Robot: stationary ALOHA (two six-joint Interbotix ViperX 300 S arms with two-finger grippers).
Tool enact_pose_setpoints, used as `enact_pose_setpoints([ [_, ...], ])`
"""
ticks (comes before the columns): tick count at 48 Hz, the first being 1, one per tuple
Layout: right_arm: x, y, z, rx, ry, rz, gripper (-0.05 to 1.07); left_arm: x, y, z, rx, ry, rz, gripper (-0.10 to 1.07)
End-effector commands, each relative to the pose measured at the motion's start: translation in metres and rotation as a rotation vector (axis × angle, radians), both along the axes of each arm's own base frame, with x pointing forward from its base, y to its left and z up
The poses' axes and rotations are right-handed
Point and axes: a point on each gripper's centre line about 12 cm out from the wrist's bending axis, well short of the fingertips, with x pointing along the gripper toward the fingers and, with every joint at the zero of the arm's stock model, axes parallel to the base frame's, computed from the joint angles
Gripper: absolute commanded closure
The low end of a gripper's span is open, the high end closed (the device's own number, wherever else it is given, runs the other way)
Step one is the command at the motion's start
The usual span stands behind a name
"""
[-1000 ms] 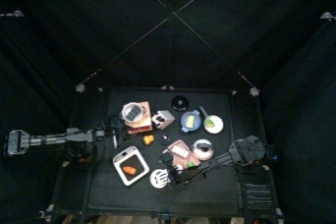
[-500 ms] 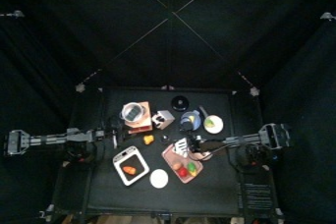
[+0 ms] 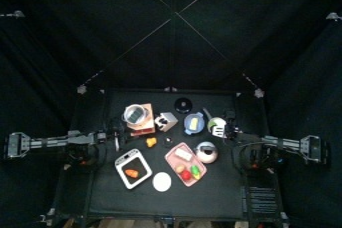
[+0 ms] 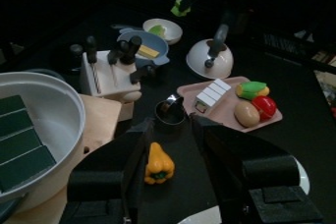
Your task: Place starfruit bottom in pan
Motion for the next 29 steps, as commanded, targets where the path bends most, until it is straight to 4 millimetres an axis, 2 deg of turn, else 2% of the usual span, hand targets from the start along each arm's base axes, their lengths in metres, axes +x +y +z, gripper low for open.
enact_pose_setpoints([
  [1,-0.013,-0.01,-0.008,-0.01,-0.004,-0.052,0.29,0.002,0.002,0.006,0.006,-0.017,0.007,0.2],
  [14,-0.036,-0.026,-0.032,-0.037,0.026,-0.107,0.28,0.001,0.004,0.005,0.006,-0.016,0.015,0.2],
  [29,-0.046,-0.023,-0.048,-0.004,0.048,-0.123,0.27,0.001,0.005,0.005,0.007,-0.016,0.019,0.2],
])
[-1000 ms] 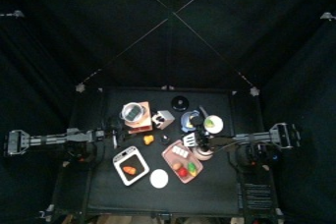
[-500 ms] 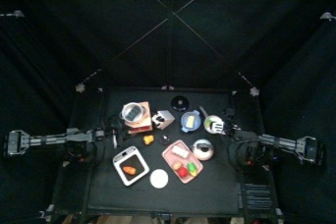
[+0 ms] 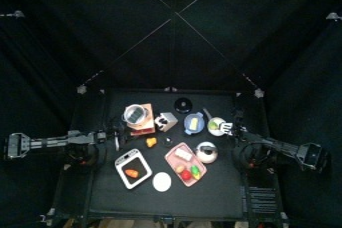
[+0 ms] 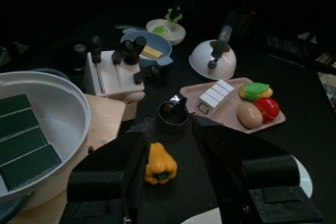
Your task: Place starfruit bottom in pan
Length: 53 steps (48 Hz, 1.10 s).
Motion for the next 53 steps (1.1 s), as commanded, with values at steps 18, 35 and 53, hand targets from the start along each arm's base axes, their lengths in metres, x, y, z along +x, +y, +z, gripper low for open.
enact_pose_setpoints([
  [18,0.003,0.0,-0.001,-0.003,-0.028,0.017,0.12,0.0,0.005,0.003,0.006,-0.011,0.02,0.2],
  [35,0.005,-0.004,-0.006,0.02,-0.011,-0.01,0.01,-0.001,0.007,0.003,0.006,-0.01,0.03,0.2],
  [53,0.022,-0.009,0.002,-0.011,-0.052,0.044,0.01,-0.001,0.007,0.002,0.005,-0.007,0.033,0.2],
])
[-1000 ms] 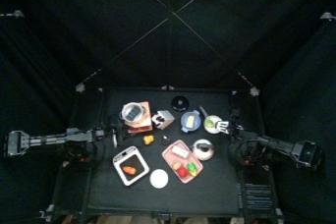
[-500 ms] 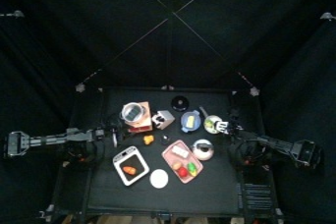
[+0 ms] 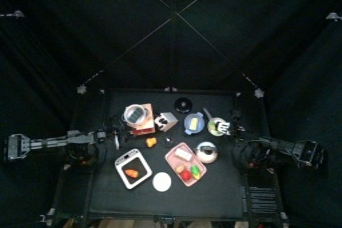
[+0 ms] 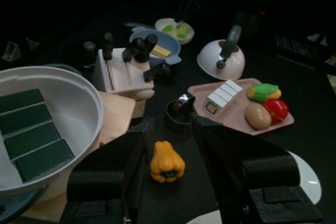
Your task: Place starfruit bottom in pan
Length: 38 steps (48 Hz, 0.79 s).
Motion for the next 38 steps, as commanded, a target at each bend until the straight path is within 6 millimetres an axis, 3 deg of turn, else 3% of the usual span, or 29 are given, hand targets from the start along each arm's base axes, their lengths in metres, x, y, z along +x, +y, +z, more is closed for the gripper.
enact_pose_setpoints([
  [1,0.008,-0.003,0.007,-0.014,-0.02,0.014,0.01,0.002,0.001,0.004,0.007,-0.012,0.002,0.2],
  [38,0.026,0.003,-0.006,0.027,-0.008,0.093,0.01,0.002,0.001,0.004,0.007,-0.012,0.004,0.2],
])
